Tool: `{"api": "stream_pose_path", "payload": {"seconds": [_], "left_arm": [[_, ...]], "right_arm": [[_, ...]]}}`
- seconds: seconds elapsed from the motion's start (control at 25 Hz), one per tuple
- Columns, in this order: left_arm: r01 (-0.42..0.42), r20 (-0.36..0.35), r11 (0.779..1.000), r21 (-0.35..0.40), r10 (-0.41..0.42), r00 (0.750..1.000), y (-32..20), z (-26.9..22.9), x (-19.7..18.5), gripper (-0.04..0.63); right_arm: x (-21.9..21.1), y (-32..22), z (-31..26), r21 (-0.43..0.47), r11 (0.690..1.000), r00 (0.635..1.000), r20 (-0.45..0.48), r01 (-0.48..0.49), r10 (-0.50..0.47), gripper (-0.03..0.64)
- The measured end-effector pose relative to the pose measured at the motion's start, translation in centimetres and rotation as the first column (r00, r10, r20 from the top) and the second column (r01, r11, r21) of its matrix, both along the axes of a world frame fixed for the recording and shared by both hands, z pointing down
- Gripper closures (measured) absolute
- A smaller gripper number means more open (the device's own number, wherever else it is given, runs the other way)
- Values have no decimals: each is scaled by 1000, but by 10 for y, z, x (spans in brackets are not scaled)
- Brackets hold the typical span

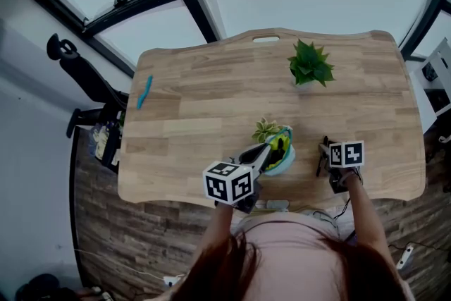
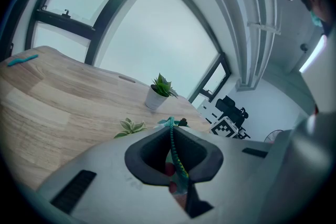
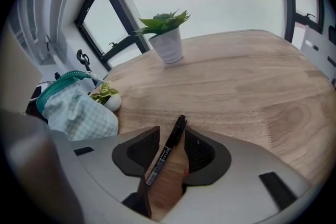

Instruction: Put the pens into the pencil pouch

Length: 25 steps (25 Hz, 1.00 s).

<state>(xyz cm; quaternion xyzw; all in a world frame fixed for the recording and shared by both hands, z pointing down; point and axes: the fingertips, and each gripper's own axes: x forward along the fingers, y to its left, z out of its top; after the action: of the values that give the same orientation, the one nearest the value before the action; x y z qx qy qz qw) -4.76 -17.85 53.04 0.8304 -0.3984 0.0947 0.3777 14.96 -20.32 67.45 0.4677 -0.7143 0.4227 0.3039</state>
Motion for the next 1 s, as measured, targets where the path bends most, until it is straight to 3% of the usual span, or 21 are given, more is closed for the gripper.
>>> {"api": "stream_pose_path", "payload": {"seconds": [0.44,1.0], "left_arm": [[5,0,1000,-7,-5,1000,-2,2,0,581],[-3,11,1000,6,3,1000,-1,0,3,581]], "right_arm": [[8,-2,6,-27,998,978,-199,56,-60,562],[1,-1,-16,39,999,999,-24,-24,25,566]]}}
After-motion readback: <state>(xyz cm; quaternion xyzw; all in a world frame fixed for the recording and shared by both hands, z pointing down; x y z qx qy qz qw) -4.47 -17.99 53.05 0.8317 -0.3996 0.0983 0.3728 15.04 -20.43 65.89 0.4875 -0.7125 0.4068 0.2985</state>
